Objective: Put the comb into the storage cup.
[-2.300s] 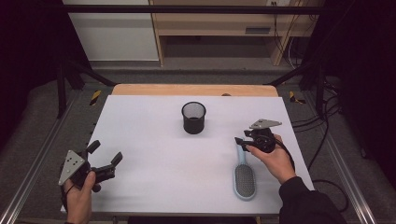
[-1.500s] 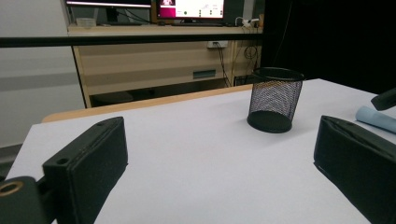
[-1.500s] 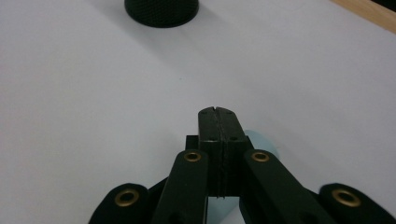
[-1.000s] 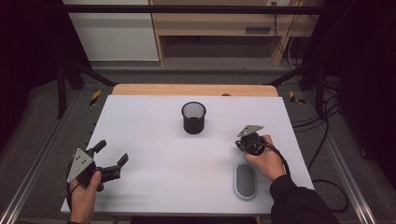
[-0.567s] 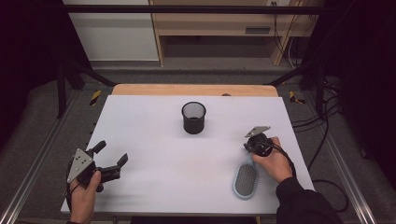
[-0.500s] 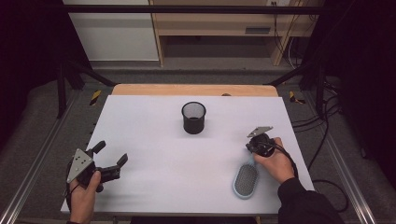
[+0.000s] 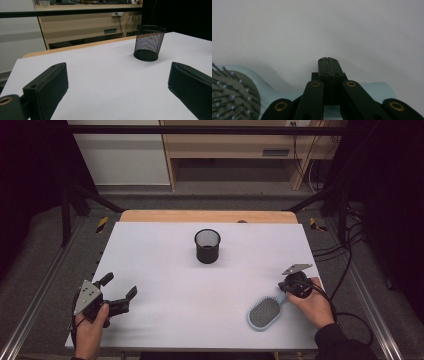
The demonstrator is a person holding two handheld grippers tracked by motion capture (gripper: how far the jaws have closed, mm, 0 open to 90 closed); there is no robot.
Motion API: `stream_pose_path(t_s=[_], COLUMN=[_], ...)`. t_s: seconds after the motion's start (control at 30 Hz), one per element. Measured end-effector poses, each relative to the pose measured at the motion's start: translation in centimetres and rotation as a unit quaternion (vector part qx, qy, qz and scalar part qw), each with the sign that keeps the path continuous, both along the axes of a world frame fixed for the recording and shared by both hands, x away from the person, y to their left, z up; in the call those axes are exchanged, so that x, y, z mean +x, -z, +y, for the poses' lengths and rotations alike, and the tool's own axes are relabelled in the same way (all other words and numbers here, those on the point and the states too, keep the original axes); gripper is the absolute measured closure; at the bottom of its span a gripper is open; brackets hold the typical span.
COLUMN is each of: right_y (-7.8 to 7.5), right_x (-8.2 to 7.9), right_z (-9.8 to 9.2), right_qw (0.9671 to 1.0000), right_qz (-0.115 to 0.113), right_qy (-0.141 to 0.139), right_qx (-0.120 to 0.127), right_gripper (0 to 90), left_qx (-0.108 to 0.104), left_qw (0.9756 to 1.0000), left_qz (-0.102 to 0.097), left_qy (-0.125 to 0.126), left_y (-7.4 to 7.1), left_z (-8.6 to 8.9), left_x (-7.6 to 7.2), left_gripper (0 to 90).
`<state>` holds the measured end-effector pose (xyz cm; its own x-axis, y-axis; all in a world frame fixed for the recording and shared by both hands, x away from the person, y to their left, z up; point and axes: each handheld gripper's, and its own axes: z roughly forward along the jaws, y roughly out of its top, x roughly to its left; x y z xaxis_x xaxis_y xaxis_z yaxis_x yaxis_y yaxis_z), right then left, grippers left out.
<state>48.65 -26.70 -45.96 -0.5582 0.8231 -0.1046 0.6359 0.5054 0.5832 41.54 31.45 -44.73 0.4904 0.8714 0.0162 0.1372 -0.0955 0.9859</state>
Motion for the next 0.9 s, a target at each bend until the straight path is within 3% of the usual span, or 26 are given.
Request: stream_pose_path(t_s=[0.27, 0.47, 0.8, 0.9], right_y=[-0.2, -0.3, -0.4, -0.5], right_x=[-1.5, -3.1, -6.2, -6.9], right_z=[-2.3, -3.1, -4.3, -4.7], right_qw=[0.9998, 0.9996, 0.9993, 0.9992], right_qz=[0.010, 0.019, 0.034, 0.037], right_qy=[0.014, 0.000, -0.008, -0.011], right_qx=[-0.004, -0.020, -0.010, -0.008], right_gripper=[90.0, 90.0, 90.0, 90.0], left_qx=[0.004, 0.001, -0.001, -0.015], left_qw=[0.9999, 0.9999, 0.9997, 0.9995], left_qz=[0.010, 0.014, 0.021, 0.024], left_qy=[0.002, -0.003, -0.014, -0.011], left_y=[0.1, 0.3, 0.4, 0.3], left_z=[0.0, 0.3, 0.4, 0.3], left_x=[0.1, 0.0, 0.4, 0.3], left_gripper=[2.8, 2.8, 3.0, 3.1])
